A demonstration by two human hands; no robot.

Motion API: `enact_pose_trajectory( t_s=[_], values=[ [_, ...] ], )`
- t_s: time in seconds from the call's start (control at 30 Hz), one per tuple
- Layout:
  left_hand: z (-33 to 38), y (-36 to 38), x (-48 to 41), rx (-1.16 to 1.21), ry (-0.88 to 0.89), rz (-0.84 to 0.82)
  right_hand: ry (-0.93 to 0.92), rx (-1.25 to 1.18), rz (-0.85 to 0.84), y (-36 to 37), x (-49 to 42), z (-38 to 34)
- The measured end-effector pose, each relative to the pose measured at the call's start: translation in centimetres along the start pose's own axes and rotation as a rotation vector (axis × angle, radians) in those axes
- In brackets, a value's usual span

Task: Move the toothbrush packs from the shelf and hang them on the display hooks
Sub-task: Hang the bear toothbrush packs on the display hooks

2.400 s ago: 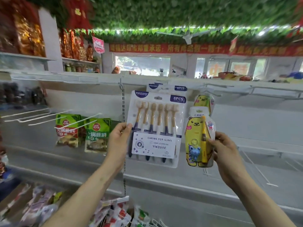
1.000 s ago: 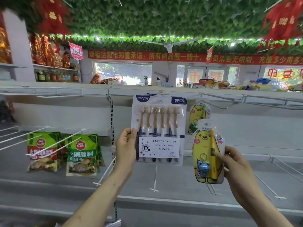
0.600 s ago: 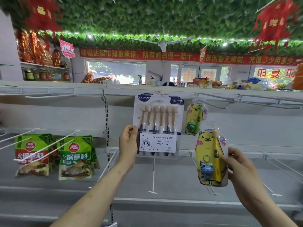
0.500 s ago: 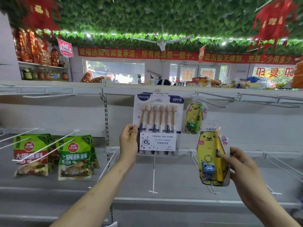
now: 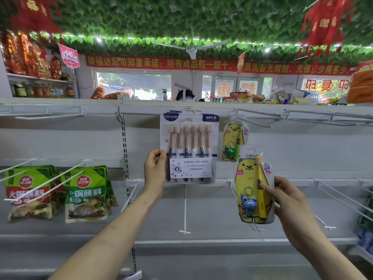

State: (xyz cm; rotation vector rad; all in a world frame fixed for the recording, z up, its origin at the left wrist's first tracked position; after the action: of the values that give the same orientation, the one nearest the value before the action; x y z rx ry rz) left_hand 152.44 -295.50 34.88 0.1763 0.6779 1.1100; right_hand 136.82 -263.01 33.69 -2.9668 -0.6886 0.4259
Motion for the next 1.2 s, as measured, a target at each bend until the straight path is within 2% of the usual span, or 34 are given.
enact_pose_trajectory(
  t_s=[0.33,0.47,0.53,0.67,0.87,0.93,1.07,1.2],
  values=[
    [0.3,-2.2,0.1,-0.046,-0.027,-0.043,0.012,0.017,-0.007,0.6,0.6,-0.3],
    [0.9,-2.6,1.8,-0.177,0.080,0.020,0.023,0.026,0.005,0.5,0.8,-0.3],
    [1.4,-1.5,4.1,-0.209,0.109,-0.019,0.031,0.026,0.023,0.3,0.8,-0.1],
    [1.6,3.0,9.4,-0.175,0.096,-0.275,0.032,0.021,0.029,-1.0,0.6,0.0],
    [-0.9,12.9,15.3,-0.167,-0.089,-0.631,-0.019,0.026,-0.023,-5.4,-1.3,0.7],
    [-1.7,16.5,16.7,-0.169,-0.097,-0.665,-0.050,0.027,-0.033,-7.8,-2.5,0.8],
    [-3.0,23.1,19.0,-0.190,-0.105,-0.623,-0.105,0.033,-0.049,-13.8,-5.2,1.0],
    [-3.2,28.5,21.0,-0.225,-0.023,-0.586,-0.152,0.025,-0.070,-18.7,-7.6,0.7]
  ],
)
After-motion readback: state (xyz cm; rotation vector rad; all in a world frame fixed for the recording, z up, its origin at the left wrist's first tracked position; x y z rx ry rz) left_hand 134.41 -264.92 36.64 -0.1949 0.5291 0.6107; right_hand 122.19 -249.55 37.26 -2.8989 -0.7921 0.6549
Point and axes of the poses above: each hand's wrist, its own x-axis away from the middle knuckle, its own y-axis out of the palm, z = x × y, the point moved 4 cm from there along -x, towards the middle knuckle, and after that the axes turned 14 degrees about x, right-handed, at the moved point
